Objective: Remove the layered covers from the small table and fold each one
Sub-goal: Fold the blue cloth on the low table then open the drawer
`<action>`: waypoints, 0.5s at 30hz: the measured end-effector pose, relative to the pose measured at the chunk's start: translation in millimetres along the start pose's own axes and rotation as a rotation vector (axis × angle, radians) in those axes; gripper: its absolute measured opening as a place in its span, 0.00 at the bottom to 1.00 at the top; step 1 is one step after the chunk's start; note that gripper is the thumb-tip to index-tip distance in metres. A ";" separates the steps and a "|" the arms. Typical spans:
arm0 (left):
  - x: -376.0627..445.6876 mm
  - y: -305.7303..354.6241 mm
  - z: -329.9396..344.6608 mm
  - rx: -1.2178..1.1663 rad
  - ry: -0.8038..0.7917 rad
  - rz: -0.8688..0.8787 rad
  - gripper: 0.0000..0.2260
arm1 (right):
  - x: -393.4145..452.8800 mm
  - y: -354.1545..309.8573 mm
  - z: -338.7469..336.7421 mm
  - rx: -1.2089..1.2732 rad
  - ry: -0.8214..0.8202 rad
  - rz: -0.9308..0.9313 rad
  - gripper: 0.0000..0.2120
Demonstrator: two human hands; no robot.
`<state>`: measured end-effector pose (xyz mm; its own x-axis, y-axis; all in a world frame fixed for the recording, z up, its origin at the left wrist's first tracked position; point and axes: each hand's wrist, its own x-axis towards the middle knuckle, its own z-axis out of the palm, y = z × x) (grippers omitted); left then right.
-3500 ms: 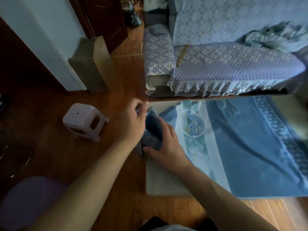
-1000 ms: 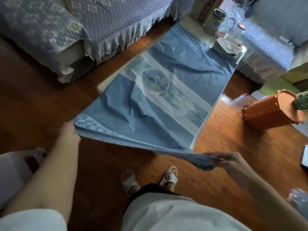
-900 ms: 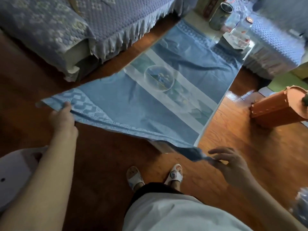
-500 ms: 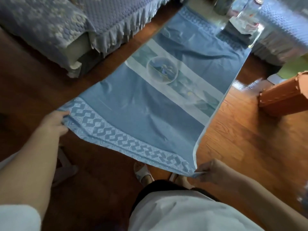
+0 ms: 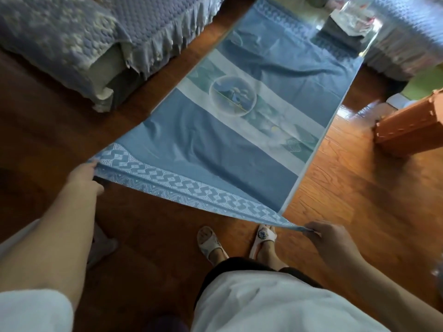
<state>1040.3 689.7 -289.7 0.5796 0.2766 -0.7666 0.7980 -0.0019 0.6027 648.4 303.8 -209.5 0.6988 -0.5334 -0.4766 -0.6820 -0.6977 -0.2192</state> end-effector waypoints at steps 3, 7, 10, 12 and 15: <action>20.0 12.8 -11.4 0.073 0.015 -0.061 0.19 | -5.0 2.5 0.8 -0.113 -0.041 -0.134 0.05; 49.4 17.8 -27.0 0.070 -0.016 -0.010 0.04 | -5.7 7.2 10.3 -0.216 -0.334 -0.149 0.07; 55.6 14.1 -34.9 0.101 -0.005 -0.036 0.05 | -1.5 4.0 19.2 -0.263 -0.501 -0.127 0.09; 52.0 13.4 -36.3 0.038 0.030 -0.050 0.09 | 0.4 -1.7 23.5 -0.267 -0.568 -0.134 0.10; 44.9 11.4 -36.3 -0.012 0.059 -0.023 0.09 | -0.9 -5.5 33.0 -0.237 -0.560 -0.172 0.08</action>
<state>1069.4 737.0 -309.1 0.5501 0.3321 -0.7662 0.8087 0.0168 0.5880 644.4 323.9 -235.9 0.5320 -0.1179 -0.8385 -0.4589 -0.8724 -0.1685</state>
